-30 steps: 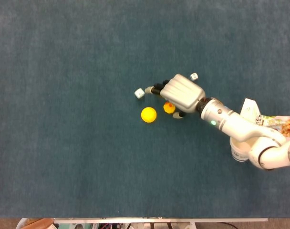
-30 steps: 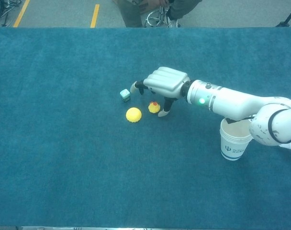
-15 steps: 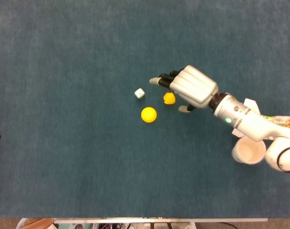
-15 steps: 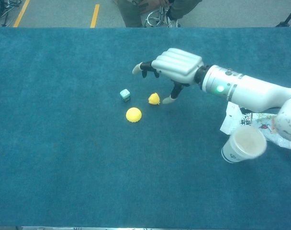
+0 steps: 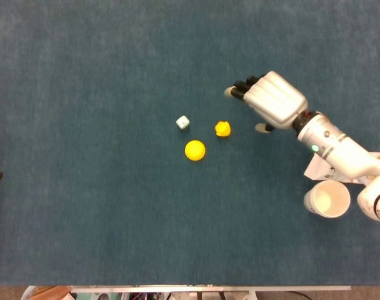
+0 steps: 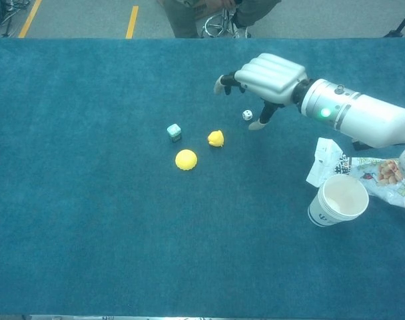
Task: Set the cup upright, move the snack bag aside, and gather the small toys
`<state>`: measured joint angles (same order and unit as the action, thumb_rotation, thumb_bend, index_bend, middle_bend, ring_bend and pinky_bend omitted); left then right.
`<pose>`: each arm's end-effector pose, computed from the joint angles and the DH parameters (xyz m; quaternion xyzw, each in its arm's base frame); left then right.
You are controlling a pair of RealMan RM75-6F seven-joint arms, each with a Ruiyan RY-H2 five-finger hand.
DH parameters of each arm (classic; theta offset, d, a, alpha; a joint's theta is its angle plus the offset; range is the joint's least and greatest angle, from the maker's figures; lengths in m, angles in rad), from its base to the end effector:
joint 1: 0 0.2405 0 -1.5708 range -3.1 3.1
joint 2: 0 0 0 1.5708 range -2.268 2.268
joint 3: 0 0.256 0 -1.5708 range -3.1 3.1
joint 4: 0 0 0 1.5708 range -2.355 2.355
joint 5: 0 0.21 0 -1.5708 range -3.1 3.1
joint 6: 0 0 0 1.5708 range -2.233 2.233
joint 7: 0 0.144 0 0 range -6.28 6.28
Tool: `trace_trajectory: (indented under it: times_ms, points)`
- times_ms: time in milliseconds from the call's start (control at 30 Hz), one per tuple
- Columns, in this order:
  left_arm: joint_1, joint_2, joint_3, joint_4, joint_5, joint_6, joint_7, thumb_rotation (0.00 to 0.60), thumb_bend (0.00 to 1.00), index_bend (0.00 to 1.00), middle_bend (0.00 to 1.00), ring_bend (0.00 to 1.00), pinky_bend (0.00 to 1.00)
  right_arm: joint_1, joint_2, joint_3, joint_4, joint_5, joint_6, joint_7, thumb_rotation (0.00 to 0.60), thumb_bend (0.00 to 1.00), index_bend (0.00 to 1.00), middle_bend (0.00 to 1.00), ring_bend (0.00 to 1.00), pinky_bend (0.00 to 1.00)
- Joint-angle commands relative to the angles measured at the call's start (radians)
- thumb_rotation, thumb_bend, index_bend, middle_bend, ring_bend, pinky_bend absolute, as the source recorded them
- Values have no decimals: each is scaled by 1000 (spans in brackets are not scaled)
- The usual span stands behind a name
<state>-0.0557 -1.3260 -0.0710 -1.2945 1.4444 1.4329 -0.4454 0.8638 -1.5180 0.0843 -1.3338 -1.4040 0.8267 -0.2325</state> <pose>-0.3665 0.1772 0.1225 -0.4861 -0.5082 -0.4595 0.5425 -0.1357 -0.3573 -0.0258 0.8503 -0.2289 0.3229 0.3468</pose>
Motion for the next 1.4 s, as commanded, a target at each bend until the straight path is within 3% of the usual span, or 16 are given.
trace_trajectory:
  times_ms: [33, 367, 700, 1400]
  points:
    - [-3, 3, -1, -5, 3, 1, 4, 600, 100, 433, 376, 326, 471, 0, 13, 7, -2, 50, -33, -43, 600, 0, 318, 358, 359, 558]
    - [-11, 16, -2, -18, 7, 2, 21, 600, 100, 433, 376, 326, 471, 37, -15, 29, 76, 123, -99, -89, 600, 0, 320, 373, 356, 526]
    - [-8, 11, 0, -7, -2, 0, 8, 600, 100, 433, 376, 326, 471, 72, -75, 22, 158, 141, -143, -125, 600, 2, 387, 387, 356, 525]
    - [4, -2, 8, 28, -8, -1, -31, 600, 100, 433, 376, 326, 471, 110, -149, 20, 279, 206, -198, -205, 600, 153, 422, 320, 261, 456]
